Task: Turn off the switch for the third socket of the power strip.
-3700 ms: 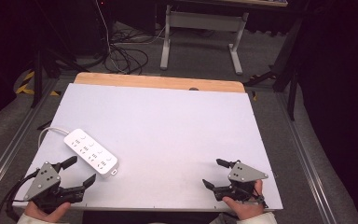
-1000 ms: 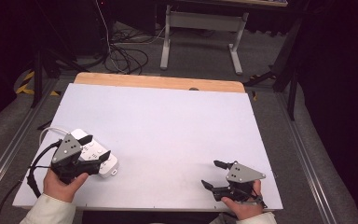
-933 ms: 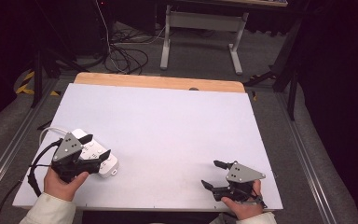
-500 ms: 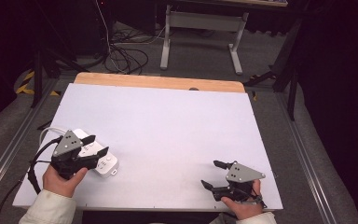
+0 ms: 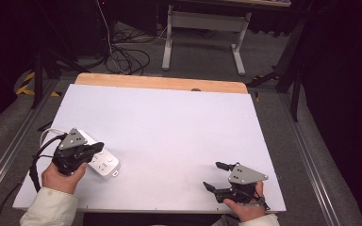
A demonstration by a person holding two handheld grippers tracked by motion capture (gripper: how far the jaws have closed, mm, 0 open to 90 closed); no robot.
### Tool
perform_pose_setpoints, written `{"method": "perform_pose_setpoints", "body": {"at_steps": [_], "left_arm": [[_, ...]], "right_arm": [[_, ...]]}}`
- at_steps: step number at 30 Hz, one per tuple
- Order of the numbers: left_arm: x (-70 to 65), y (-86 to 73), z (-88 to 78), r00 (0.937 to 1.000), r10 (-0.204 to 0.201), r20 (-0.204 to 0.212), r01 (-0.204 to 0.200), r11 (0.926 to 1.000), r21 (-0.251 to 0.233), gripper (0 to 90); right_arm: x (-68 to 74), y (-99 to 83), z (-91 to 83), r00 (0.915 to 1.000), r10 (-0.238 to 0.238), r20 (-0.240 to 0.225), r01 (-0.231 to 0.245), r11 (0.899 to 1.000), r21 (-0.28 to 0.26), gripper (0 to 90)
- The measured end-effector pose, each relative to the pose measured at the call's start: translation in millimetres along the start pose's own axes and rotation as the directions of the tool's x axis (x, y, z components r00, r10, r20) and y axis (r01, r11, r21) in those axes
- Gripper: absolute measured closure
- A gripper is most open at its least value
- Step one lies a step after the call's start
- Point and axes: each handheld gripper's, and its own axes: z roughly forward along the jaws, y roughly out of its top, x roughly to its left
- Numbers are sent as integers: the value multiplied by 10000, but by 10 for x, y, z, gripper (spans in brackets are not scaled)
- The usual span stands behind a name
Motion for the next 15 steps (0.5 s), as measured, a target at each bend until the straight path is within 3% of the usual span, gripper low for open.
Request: {"method": "perform_pose_setpoints", "body": {"at_steps": [7,12,15], "left_arm": [[20,20,69,10000,-23,91,18,9988,497,899],[47,31,140,9997,-225,65,217,9941,1060,899],[93,29,204,9981,-620,-7,613,9862,1539,899]], "right_arm": [[1,0,2,10000,-26,-13,26,10000,15,218],[0,0,0,10000,-39,-19,39,10000,21,219],[0,0,0,10000,-31,-9,31,10000,16,219]]}}
